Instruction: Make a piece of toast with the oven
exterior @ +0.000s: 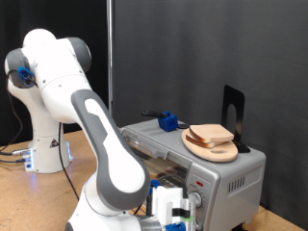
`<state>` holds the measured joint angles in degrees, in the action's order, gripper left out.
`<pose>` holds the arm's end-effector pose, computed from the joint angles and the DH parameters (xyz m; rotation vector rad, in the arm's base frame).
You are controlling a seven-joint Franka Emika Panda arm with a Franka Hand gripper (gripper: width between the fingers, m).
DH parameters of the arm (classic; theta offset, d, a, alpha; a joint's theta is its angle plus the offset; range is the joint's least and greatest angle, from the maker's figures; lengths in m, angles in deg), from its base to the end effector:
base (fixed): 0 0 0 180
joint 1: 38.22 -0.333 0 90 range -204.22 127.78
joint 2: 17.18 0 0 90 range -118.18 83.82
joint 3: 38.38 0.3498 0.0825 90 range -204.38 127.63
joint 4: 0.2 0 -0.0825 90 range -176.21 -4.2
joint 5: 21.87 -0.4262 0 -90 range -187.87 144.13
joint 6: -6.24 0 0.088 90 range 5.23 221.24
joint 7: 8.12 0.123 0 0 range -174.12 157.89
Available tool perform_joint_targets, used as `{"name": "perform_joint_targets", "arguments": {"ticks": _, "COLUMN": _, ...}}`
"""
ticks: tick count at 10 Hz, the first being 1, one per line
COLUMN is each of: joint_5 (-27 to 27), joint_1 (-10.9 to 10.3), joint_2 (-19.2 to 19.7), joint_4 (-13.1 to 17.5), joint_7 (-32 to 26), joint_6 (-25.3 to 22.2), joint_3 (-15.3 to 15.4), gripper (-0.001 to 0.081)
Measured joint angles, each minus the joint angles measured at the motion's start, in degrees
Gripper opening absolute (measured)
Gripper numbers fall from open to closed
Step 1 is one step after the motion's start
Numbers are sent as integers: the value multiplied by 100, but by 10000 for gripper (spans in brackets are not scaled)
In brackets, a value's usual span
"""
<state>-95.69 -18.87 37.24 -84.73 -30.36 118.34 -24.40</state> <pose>0.7544 -0.0242 0.1214 -1.7478 0.5880 0.0972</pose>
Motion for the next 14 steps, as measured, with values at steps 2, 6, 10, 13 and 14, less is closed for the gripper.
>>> {"name": "perform_joint_targets", "arguments": {"ticks": 2, "joint_5": 168, "joint_1": -29, "joint_2": -17, "joint_4": 13, "joint_7": 673, "joint_6": 38, "joint_3": -42, "gripper": 348}}
{"name": "perform_joint_targets", "arguments": {"ticks": 6, "joint_5": 920, "joint_1": -33, "joint_2": -191, "joint_4": 21, "joint_7": 2020, "joint_6": -571, "joint_3": -206, "gripper": 709}}
{"name": "perform_joint_targets", "arguments": {"ticks": 10, "joint_5": 1413, "joint_1": -68, "joint_2": -393, "joint_4": -144, "joint_7": 1551, "joint_6": -157, "joint_3": -263, "gripper": 804}}
{"name": "perform_joint_targets", "arguments": {"ticks": 13, "joint_5": 1411, "joint_1": -70, "joint_2": -364, "joint_4": -128, "joint_7": 1274, "joint_6": -17, "joint_3": -213, "gripper": 808}}
{"name": "perform_joint_targets", "arguments": {"ticks": 14, "joint_5": 1441, "joint_1": -66, "joint_2": -325, "joint_4": -73, "joint_7": 1266, "joint_6": -233, "joint_3": -204, "gripper": 808}}
